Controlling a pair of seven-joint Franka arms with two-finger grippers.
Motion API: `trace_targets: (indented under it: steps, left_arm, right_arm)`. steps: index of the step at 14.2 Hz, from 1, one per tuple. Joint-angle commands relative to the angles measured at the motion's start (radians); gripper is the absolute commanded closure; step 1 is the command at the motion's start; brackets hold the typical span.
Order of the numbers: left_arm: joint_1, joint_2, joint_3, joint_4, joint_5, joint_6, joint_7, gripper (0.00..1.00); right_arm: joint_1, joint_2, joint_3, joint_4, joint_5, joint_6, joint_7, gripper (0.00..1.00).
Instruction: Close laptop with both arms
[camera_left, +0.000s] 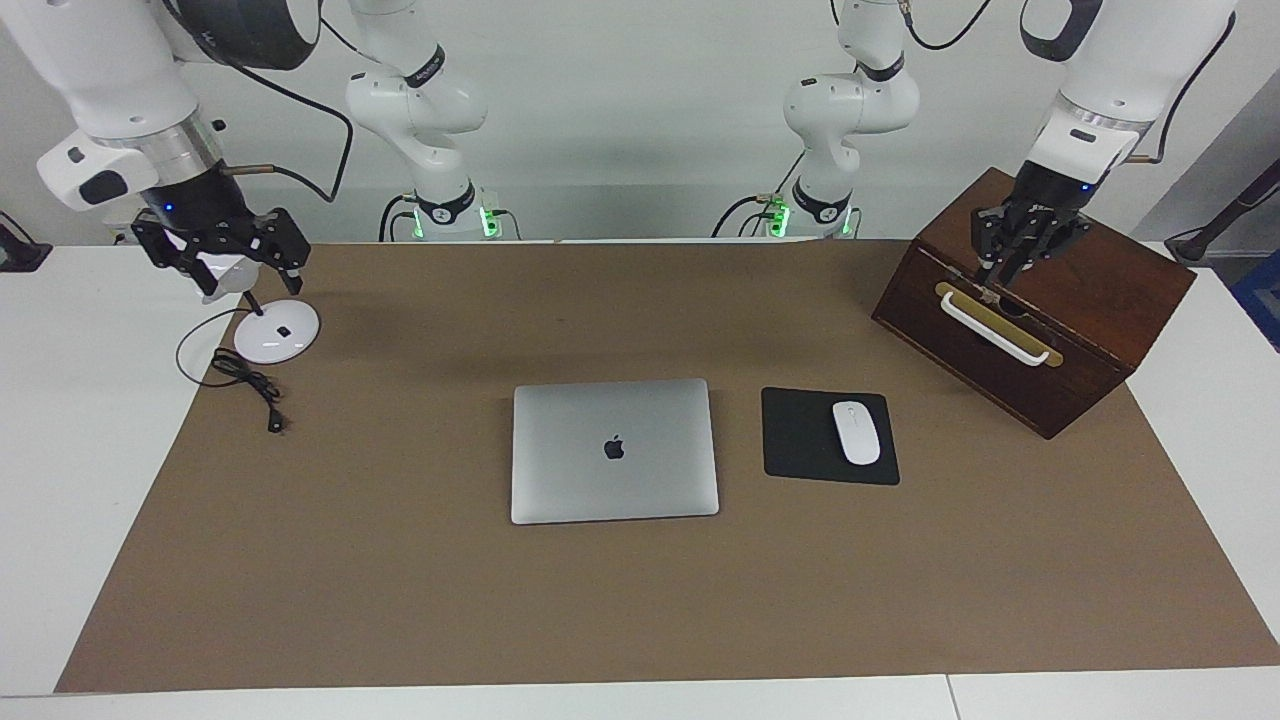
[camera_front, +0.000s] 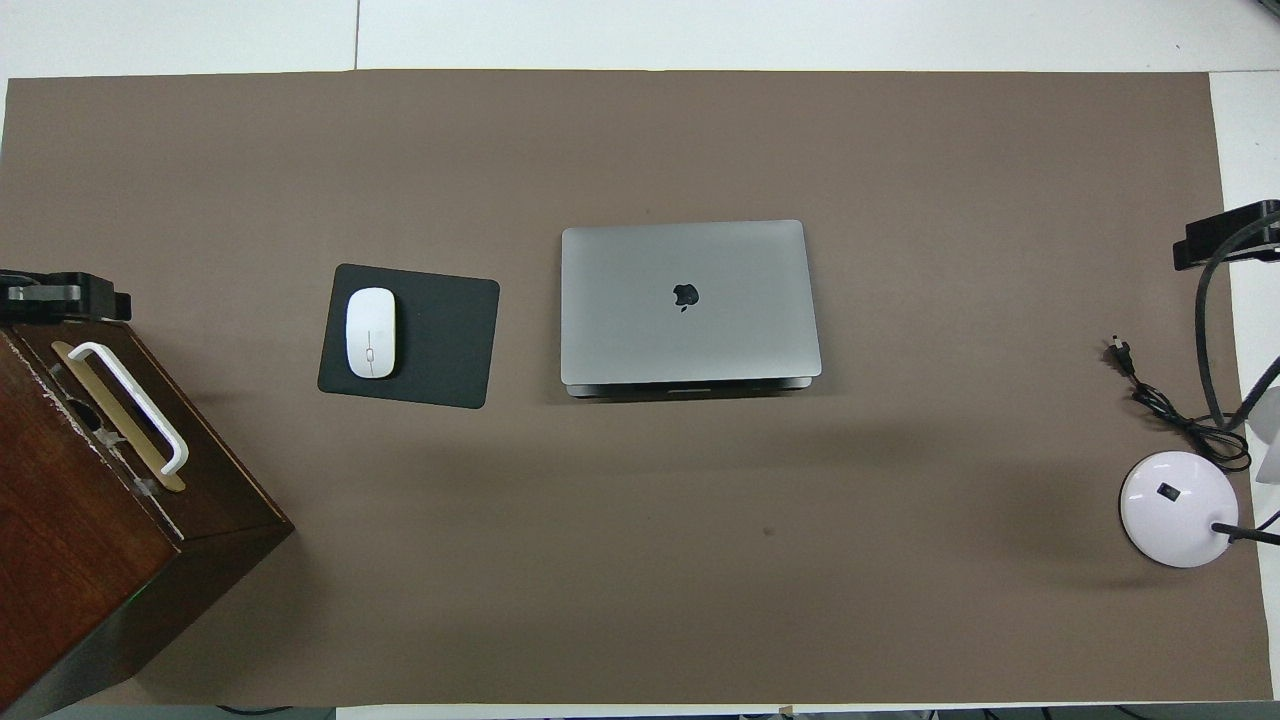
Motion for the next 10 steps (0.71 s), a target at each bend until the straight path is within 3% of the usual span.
trace_targets:
  steps: [1,3,10]
  left_arm:
    - [0.019,0.057,-0.009,0.118,0.028,-0.100,-0.018,0.00]
    - [0.027,0.064,-0.011,0.161,0.031,-0.143,-0.017,0.00]
    - [0.043,0.063,-0.019,0.159,0.094,-0.209,-0.010,0.00]
  right_arm:
    - [0.017,-0.035,-0.035,-0.046,-0.006,0.026,-0.048,0.00]
    - [0.030,-0.035,-0.047,-0.050,-0.006,0.026,-0.048,0.00]
    - [0.034,-0.016,-0.038,-0.033,0.006,0.023,-0.042,0.00]
